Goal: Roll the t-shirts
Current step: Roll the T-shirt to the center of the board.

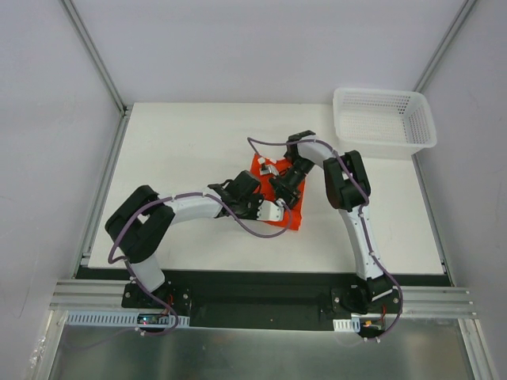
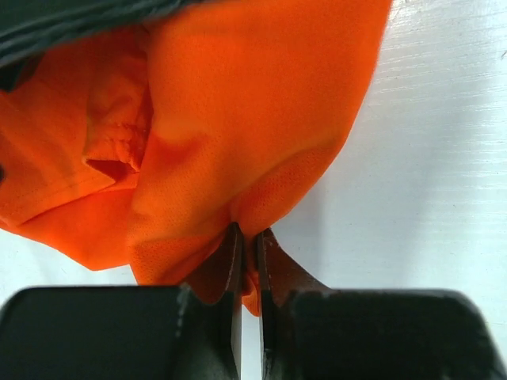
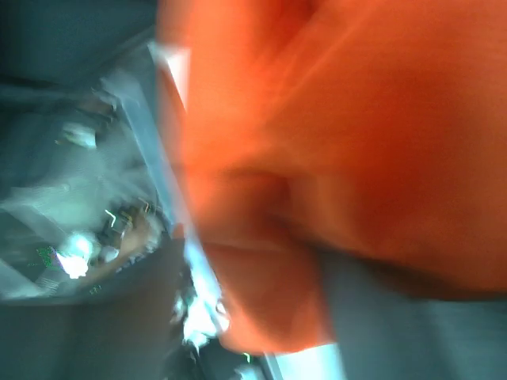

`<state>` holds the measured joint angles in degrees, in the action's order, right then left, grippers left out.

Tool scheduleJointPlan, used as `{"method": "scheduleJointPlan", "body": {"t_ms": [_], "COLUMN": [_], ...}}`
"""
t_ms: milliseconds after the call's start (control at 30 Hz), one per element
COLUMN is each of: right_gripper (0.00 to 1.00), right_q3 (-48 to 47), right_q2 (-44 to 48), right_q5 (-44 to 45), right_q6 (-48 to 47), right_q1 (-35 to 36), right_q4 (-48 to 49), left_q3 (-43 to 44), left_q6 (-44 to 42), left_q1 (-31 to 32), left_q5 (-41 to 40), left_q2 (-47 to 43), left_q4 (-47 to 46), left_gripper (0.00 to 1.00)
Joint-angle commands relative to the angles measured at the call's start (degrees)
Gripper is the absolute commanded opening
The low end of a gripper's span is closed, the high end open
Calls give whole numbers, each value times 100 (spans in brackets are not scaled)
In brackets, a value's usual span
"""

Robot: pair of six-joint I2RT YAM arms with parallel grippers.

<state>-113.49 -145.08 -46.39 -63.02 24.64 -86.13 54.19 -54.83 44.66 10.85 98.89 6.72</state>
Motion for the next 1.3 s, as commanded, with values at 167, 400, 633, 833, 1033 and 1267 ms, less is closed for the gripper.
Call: {"method": "scheduleJointPlan", "body": {"t_ms": [167,400,633,833,1033,1267], "right_gripper": [96,96,96,97,96,96], "right_q3": [-500,4546,4196,6891,7377,7473], "right_q2": [2032,6832,6217,8439,8619,8294], "right_q5": [-64,1571,312,1431,1440,1563], "right_q6": [-160,2450,916,-672,-1133,-984], "right_q1": [-1338,-2122,-1376,-180,699,1385], "right_q4": [-322,6938,3381,5720,6046,6863], "left_q3": [38,837,1233,1725,2156,2561], "left_q6": [455,1316,2028,2371,2477,2618], "left_q1": [-19,-308,-854,-1266,-1390,-1399], "left_q5": [1214,2656,3606,4003,4258,4408], "left_q2": [78,490,895,1211,1448,1686], "left_q4": [2455,3564,3828,4109,4364,4592], "left_gripper": [0,0,0,0,0,0]}}
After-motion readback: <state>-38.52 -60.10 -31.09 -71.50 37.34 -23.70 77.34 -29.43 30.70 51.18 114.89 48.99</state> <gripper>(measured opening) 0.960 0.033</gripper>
